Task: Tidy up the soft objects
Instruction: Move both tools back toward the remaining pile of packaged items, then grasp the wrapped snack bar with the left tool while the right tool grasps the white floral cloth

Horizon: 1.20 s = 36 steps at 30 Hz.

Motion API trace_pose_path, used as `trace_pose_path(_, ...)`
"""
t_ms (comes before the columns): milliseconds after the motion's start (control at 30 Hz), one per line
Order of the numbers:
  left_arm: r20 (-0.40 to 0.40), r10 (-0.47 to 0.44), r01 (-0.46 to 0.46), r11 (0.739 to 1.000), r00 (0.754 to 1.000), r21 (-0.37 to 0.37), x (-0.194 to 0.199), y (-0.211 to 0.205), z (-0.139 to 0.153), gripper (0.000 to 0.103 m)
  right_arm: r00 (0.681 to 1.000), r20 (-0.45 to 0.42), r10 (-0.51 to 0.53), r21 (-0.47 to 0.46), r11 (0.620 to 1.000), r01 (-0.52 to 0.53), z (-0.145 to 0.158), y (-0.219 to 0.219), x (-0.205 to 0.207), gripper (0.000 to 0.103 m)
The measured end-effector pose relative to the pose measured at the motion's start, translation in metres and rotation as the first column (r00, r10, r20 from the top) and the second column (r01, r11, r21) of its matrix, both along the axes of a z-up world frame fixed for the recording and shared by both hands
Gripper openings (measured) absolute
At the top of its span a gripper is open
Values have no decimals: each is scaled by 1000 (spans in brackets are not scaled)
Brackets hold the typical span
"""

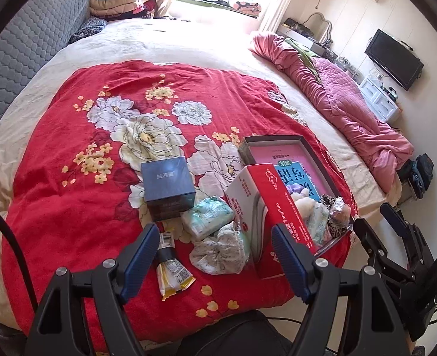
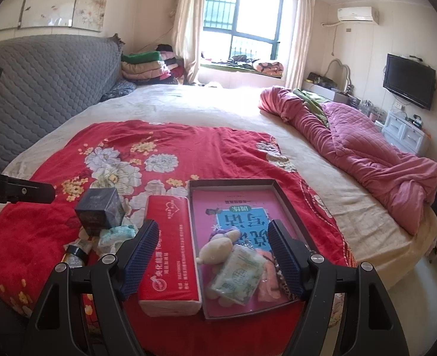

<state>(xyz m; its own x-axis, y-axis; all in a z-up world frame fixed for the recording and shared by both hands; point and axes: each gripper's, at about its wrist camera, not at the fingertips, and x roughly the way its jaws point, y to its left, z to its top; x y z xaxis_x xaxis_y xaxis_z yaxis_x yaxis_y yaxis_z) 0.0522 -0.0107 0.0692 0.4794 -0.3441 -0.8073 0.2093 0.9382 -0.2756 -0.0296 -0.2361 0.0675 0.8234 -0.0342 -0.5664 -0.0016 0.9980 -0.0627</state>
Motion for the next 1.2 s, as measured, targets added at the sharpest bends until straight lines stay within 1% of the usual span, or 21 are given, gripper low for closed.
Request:
trace_pose_path(133,-9,24,-24,1000,1000,12,-4,15,-4,77,999,-2,47,-8,999,-47,1,20,-1,77)
trace_pose_path(433,-53,67,-67,998,996,4,-6,42,-24,77,989,-30,147,-42,988,-148,-7,62,0,77)
trace_pose_path(667,-123,88,-87,996,989,12,-3,55,-61,77,976,-79,203,-64,976,-208,-27,92,4,77)
trace_pose_path(833,-184,98,-97,995,978,13,1,57,-92,77,967,-121,225,-71,969,-235,-44,101,10,77)
trace_pose_path(1067,-276,90,-92,996,957,4,14,49,-126,77,955,-168,246,-71,963,-261,-64,107,22,77)
trace_pose_path(1200,-313,109,-115,993,943,-1,17,54,-142,77,941,-204,271,-90,952,-294,-78,114,33,77)
